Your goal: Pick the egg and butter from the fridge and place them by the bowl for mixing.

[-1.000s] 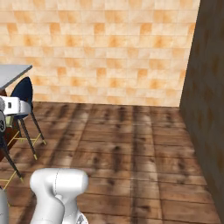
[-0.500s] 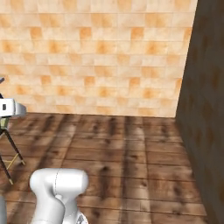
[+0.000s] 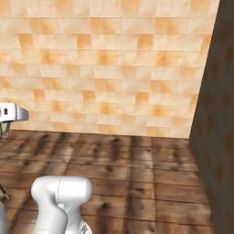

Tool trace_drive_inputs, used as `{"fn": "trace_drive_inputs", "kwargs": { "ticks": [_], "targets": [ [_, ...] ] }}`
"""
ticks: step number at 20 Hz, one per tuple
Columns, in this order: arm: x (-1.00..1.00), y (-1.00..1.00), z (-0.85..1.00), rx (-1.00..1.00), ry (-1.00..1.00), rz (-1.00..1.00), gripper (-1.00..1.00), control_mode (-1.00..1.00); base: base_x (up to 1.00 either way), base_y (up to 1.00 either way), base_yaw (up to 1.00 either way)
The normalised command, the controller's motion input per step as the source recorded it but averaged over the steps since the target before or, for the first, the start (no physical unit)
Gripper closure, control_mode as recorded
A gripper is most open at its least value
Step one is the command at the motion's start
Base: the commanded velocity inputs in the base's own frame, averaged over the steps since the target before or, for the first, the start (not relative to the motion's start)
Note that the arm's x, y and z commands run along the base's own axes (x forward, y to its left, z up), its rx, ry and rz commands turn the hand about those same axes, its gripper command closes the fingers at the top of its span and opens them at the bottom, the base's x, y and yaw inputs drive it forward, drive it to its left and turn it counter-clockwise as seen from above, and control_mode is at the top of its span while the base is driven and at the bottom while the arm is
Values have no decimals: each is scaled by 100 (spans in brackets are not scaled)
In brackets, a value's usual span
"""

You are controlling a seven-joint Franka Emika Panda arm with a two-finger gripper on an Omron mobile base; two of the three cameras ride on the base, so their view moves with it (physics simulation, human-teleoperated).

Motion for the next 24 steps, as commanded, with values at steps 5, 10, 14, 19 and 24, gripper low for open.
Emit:
{"fn": "trace_drive_inputs", "kwargs": {
  "ticks": [5, 10, 14, 19, 24],
  "targets": [
    [0, 0, 0, 0, 0, 0, 100, 100, 100, -1, 30],
    [0, 0, 0, 0, 0, 0, 100, 100, 87, -13, 68],
    [0, 0, 0, 0, 0, 0, 100, 100, 31, -2, 90],
    [0, 0, 0, 0, 0, 0, 100, 100, 20, -22, 85],
    [0, 0, 0, 0, 0, 0, 100, 100, 59, -100, 16]
  ]
}}
